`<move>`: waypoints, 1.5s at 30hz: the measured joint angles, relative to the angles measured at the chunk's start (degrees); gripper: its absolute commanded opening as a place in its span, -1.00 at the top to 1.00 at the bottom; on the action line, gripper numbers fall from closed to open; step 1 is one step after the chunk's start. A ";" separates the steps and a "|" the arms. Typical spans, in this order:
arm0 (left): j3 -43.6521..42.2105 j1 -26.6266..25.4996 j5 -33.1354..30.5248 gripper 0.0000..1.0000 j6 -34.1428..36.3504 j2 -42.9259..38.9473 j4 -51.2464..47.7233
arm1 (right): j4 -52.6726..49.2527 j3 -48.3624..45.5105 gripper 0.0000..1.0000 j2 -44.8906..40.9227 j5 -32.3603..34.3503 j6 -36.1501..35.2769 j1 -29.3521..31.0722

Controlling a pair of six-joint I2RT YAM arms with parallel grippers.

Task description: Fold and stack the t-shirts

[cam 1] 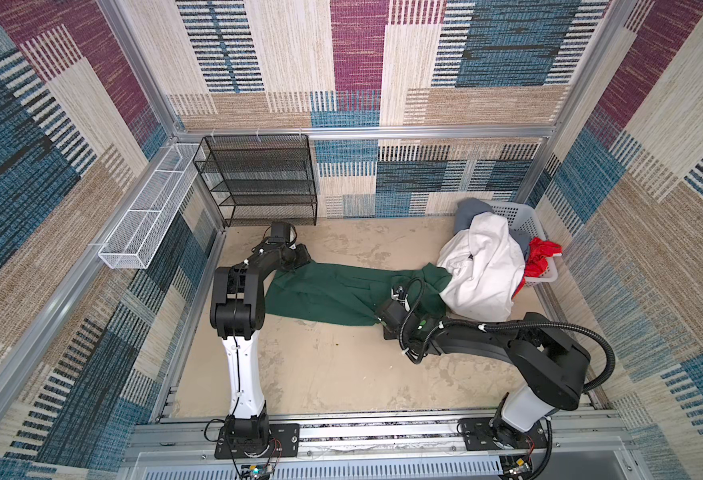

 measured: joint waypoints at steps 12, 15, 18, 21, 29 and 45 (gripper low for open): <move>-5.18 -0.90 -4.15 0.07 2.27 -6.73 -2.32 | -0.13 0.00 1.00 -0.02 0.00 0.07 0.00; -6.32 -0.94 -3.93 0.45 2.56 -6.97 -1.79 | -0.15 0.00 1.00 -0.07 0.00 0.26 0.00; -6.08 -0.92 -2.82 0.92 2.58 -6.69 -0.72 | -0.24 0.00 1.00 -0.11 0.00 0.26 0.00; -6.29 -0.90 -2.38 0.96 2.89 -7.06 -0.11 | -0.90 0.50 1.00 -0.15 0.04 0.63 0.00; -10.12 -0.90 -2.71 1.00 3.45 -13.35 2.91 | -1.40 1.27 1.00 -0.81 0.20 0.92 0.00; -2.34 -0.90 -1.95 0.24 4.81 -2.64 1.53 | -1.44 1.51 1.00 -1.03 0.50 0.90 0.00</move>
